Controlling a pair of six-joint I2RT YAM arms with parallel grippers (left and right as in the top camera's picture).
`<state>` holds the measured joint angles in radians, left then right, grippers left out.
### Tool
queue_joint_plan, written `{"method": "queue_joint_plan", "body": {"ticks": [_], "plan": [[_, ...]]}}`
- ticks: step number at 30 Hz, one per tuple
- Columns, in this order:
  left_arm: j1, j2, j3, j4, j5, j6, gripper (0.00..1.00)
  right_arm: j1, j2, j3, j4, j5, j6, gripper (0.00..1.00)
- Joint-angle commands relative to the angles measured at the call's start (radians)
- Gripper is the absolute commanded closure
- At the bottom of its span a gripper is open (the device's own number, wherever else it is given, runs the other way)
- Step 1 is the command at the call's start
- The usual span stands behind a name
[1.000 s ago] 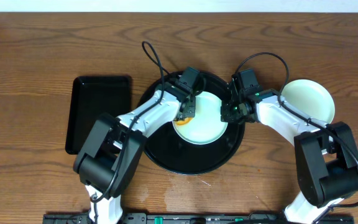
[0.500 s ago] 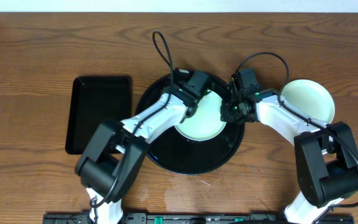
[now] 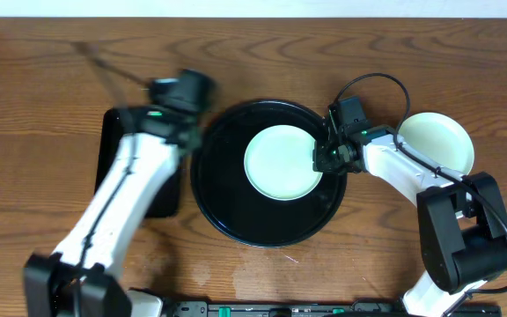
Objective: Clean dirty plates on tray and stack at the side
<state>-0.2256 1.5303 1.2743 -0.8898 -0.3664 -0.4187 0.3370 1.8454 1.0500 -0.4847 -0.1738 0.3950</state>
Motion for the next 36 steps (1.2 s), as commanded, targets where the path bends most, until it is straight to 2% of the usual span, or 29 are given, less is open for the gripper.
{"method": "queue_joint_plan", "body": {"ticks": [1, 4, 8, 10, 13, 15, 20, 22, 24, 26, 29, 36], "plan": [[0.124, 0.008, -0.033, -0.019, 0.152, -0.006, 0.92, -0.016, 0.047, -0.037, -0.029, 0.161, -0.047, 0.99], [0.222, 0.037, -0.108, 0.029, 0.256, -0.005, 0.92, -0.016, 0.047, -0.037, -0.029, 0.158, -0.06, 0.99], [0.294, 0.089, -0.191, 0.134, 0.275, 0.043, 0.88, -0.016, 0.047, -0.037, -0.029, 0.158, -0.06, 0.99], [0.304, 0.103, -0.191, 0.145, 0.286, 0.08, 0.83, -0.016, 0.047, -0.037, -0.031, 0.158, -0.06, 0.99], [0.298, 0.094, -0.167, 0.143, 0.362, 0.155, 0.59, -0.016, 0.047, -0.037, -0.032, 0.158, -0.074, 0.99], [0.282, 0.078, -0.145, 0.132, 0.455, 0.16, 0.51, -0.016, 0.047, -0.037, -0.032, 0.158, -0.075, 0.99], [0.201, 0.049, -0.138, 0.16, 0.686, 0.159, 0.47, -0.016, 0.047, -0.037, -0.031, 0.153, -0.082, 0.99], [0.15, 0.055, -0.147, 0.188, 0.715, 0.159, 0.47, -0.016, 0.047, -0.037, -0.031, 0.142, -0.084, 0.99], [0.089, 0.063, -0.164, 0.232, 0.714, 0.16, 0.52, -0.016, 0.047, -0.037, -0.03, 0.127, -0.095, 0.99], [0.035, 0.077, -0.175, 0.27, 0.715, 0.159, 0.63, -0.016, 0.047, -0.037, -0.029, 0.113, -0.105, 0.99], [-0.041, 0.114, -0.179, 0.313, 0.715, 0.159, 0.89, -0.016, 0.047, -0.037, -0.031, 0.113, -0.105, 0.99], [-0.12, 0.253, -0.179, 0.397, 0.715, 0.155, 0.9, -0.016, 0.047, -0.037, -0.032, 0.105, -0.106, 0.99]]}}
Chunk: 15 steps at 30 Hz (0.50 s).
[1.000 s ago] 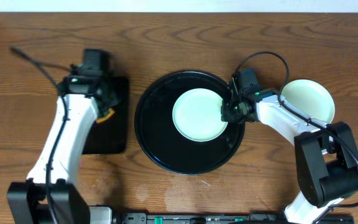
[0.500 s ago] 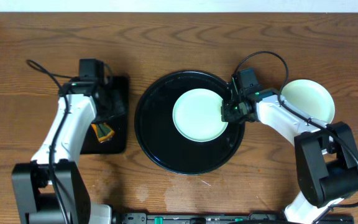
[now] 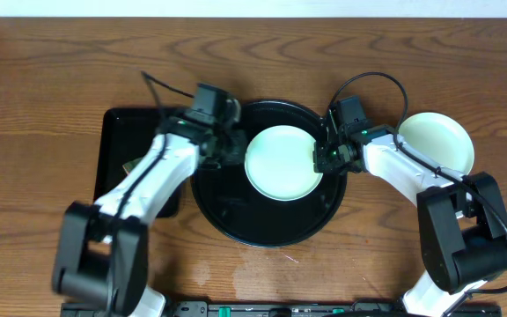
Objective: Clean dirty plates on tray and stack at the side
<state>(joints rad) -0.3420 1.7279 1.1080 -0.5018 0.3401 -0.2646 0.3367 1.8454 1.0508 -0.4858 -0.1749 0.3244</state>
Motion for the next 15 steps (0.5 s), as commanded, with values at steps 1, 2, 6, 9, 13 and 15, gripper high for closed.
{"method": "queue_joint_plan", "body": {"ticks": [1, 2, 6, 9, 13, 15], "plan": [[-0.004, 0.077, -0.013, 0.014, 0.012, -0.002, 0.9, -0.015, 0.047, -0.038, -0.031, 0.101, -0.035, 0.99], [-0.004, 0.096, -0.013, 0.019, 0.017, -0.003, 0.9, -0.015, 0.047, -0.038, -0.031, 0.093, -0.039, 0.99], [-0.004, 0.159, -0.013, 0.034, 0.027, -0.002, 0.9, -0.015, 0.047, -0.038, -0.028, 0.088, -0.042, 0.99], [-0.004, 0.197, -0.013, 0.045, 0.027, -0.003, 0.92, -0.015, 0.047, -0.038, -0.029, 0.087, -0.042, 0.99], [-0.004, 0.216, -0.013, 0.056, 0.035, -0.01, 0.92, -0.018, 0.04, -0.038, -0.03, -0.018, -0.1, 0.99], [-0.004, 0.216, -0.013, 0.06, 0.035, -0.01, 0.92, -0.018, 0.03, -0.037, -0.024, -0.129, -0.182, 0.99]]}}
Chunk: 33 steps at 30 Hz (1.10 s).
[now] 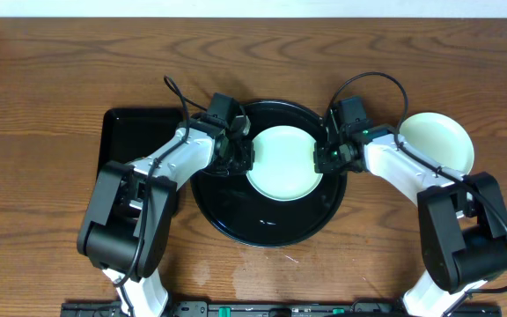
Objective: Clean dirty plates on tray and stack at the side
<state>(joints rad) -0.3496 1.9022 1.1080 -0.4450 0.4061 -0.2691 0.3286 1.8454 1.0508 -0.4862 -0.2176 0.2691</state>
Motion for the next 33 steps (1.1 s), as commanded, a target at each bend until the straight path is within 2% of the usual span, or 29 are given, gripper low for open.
{"method": "queue_joint_plan", "body": {"ticks": [1, 6, 12, 16, 21, 24, 25, 26, 29, 33], "plan": [[0.004, 0.042, -0.013, 0.005, -0.031, -0.005, 0.92, -0.011, 0.023, -0.037, -0.023, -0.144, -0.175, 0.99], [0.004, 0.042, -0.013, 0.006, -0.031, -0.005, 0.92, -0.018, -0.022, -0.037, -0.027, -0.394, -0.306, 0.96], [0.004, 0.042, -0.013, 0.014, -0.032, -0.005, 0.92, -0.016, -0.06, -0.037, -0.026, -0.566, -0.315, 0.86], [0.004, 0.042, -0.013, 0.014, -0.032, -0.005, 0.92, -0.016, -0.061, -0.037, -0.023, -0.629, -0.315, 0.82], [0.004, 0.042, -0.013, 0.014, -0.032, -0.005, 0.92, -0.017, -0.061, -0.037, -0.018, -0.633, -0.31, 0.71], [0.004, 0.042, -0.013, 0.014, -0.031, -0.005, 0.92, -0.015, -0.061, -0.037, 0.017, -0.633, -0.257, 0.64], [0.004, 0.042, -0.013, 0.014, -0.031, -0.005, 0.92, -0.014, -0.061, -0.037, 0.03, -0.632, -0.239, 0.64], [0.004, 0.042, -0.013, 0.014, -0.031, -0.005, 0.92, -0.013, -0.061, -0.037, 0.042, -0.632, -0.226, 0.7], [0.004, 0.042, -0.013, 0.014, -0.031, -0.005, 0.92, -0.013, -0.061, -0.037, 0.063, -0.627, -0.202, 0.98], [0.004, 0.042, -0.012, 0.014, -0.031, -0.005, 0.92, -0.013, -0.061, -0.037, 0.068, -0.583, -0.152, 0.99]]}}
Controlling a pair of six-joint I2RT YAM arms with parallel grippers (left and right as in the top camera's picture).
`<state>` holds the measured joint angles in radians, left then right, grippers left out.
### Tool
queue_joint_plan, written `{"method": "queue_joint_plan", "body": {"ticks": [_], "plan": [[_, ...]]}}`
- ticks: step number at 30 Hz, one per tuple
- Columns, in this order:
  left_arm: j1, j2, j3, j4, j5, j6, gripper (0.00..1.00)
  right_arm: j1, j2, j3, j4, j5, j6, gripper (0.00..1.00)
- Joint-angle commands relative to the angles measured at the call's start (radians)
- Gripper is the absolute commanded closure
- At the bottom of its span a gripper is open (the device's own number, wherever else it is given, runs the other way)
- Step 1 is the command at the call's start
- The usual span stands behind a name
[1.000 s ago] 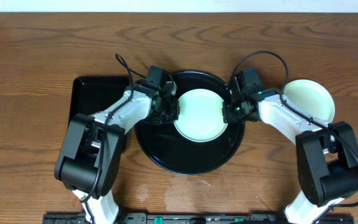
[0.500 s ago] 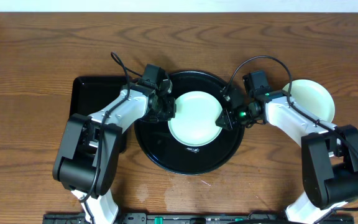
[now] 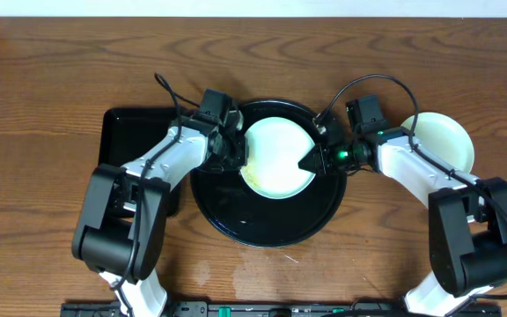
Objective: Clean dirty plates on tray and stack at the side
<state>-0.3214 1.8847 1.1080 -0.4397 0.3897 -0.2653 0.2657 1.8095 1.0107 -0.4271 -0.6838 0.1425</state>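
Observation:
A pale green plate [image 3: 278,154] sits tilted over the round black tray [image 3: 267,224], its right side raised. My right gripper [image 3: 313,160] is shut on the plate's right rim. My left gripper [image 3: 238,155] presses against the plate's left rim, and its fingers are hidden under the wrist. A yellowish patch [image 3: 253,181] shows at the plate's lower left edge. A second pale green plate [image 3: 443,141] rests on the table at the right, behind the right arm.
A black rectangular tray [image 3: 126,145] lies at the left, partly under the left arm. Cables loop above both wrists. The wooden table [image 3: 51,79] runs past the trays on all sides.
The plate has risen on its right side and shifted slightly toward the far edge. My right wrist has moved to the right and rotated. My left gripper has stayed at the plate's left rim.
My left arm was over the rectangular tray while the right gripper held the plate's right rim flat on the round tray. The left gripper then stood near the plate, then at its left rim. Now the plate is tilted between both grippers.

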Motion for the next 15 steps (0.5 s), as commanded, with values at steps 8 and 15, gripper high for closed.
{"method": "queue_joint_plan", "body": {"ticks": [8, 15], "plan": [[0.049, -0.078, 0.043, -0.088, 0.098, -0.008, 0.6, 0.05, -0.116, 0.003, -0.051, 0.152, -0.001, 0.99], [0.176, -0.327, 0.047, -0.207, 0.096, 0.0, 0.41, 0.09, -0.328, 0.003, -0.097, 0.465, -0.014, 0.99]]}}
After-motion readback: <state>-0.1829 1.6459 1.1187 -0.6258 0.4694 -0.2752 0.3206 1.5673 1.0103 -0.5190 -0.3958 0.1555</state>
